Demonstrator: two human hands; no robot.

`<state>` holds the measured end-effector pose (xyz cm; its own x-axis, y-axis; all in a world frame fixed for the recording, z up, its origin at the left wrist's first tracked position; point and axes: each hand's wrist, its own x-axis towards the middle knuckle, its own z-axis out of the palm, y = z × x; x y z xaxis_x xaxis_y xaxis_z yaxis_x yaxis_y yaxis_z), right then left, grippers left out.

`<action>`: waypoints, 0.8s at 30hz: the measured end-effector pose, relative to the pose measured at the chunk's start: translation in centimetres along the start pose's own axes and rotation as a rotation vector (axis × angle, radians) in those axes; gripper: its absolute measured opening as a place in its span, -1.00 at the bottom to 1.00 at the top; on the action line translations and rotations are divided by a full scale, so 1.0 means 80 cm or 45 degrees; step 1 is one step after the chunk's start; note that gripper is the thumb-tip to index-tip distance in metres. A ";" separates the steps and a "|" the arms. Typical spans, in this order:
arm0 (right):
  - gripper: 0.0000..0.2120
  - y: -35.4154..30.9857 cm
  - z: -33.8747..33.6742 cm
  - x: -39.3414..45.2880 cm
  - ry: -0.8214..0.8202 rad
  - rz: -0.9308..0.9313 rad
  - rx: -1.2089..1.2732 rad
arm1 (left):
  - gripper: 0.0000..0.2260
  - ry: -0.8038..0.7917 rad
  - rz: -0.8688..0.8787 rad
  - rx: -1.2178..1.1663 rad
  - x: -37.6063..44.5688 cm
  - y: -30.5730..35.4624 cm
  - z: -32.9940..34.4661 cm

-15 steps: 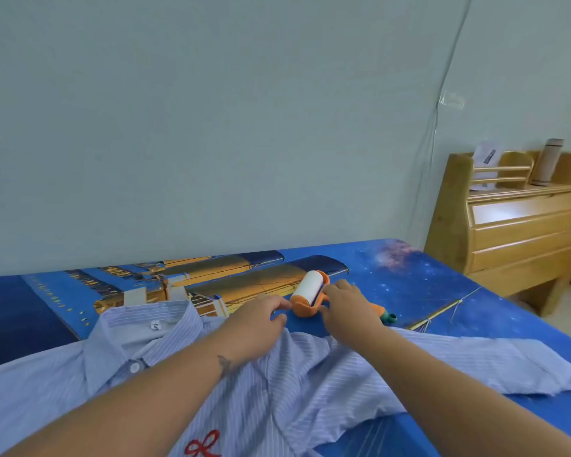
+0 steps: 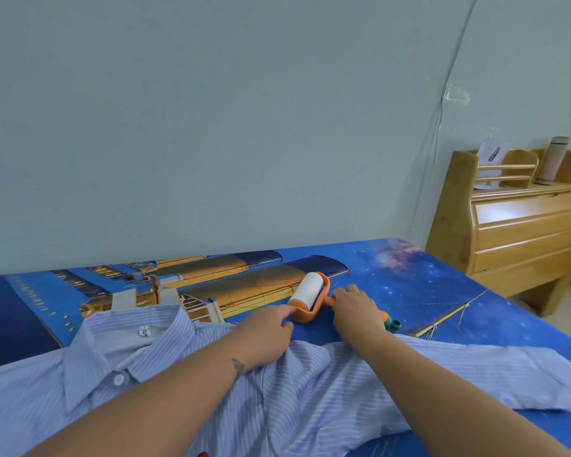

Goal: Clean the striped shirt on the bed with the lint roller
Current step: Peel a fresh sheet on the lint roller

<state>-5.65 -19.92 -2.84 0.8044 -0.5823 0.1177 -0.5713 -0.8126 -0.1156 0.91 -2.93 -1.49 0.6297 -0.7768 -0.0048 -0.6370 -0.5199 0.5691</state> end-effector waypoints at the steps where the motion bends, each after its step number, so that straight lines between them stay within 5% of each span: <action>1: -0.75 0.000 -0.001 0.000 -0.006 0.007 0.037 | -0.62 -0.010 0.000 0.001 0.001 0.000 0.000; 11: -0.77 -0.002 -0.019 -0.010 0.183 -0.022 -0.011 | -0.60 0.081 0.122 -0.076 -0.017 0.000 -0.013; 20: -0.71 -0.034 -0.062 -0.041 0.267 -0.117 0.396 | -0.79 0.396 0.166 -0.260 -0.055 -0.002 -0.051; 24: -0.75 -0.060 -0.084 -0.079 0.215 -0.234 0.510 | -0.60 0.566 0.156 -0.350 -0.084 -0.017 -0.072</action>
<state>-9.08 -12.47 3.58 0.8296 -0.4527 0.3270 -0.2871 -0.8480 -0.4455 0.08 5.07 2.48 0.7236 -0.5694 0.3901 -0.6153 -0.2761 0.7383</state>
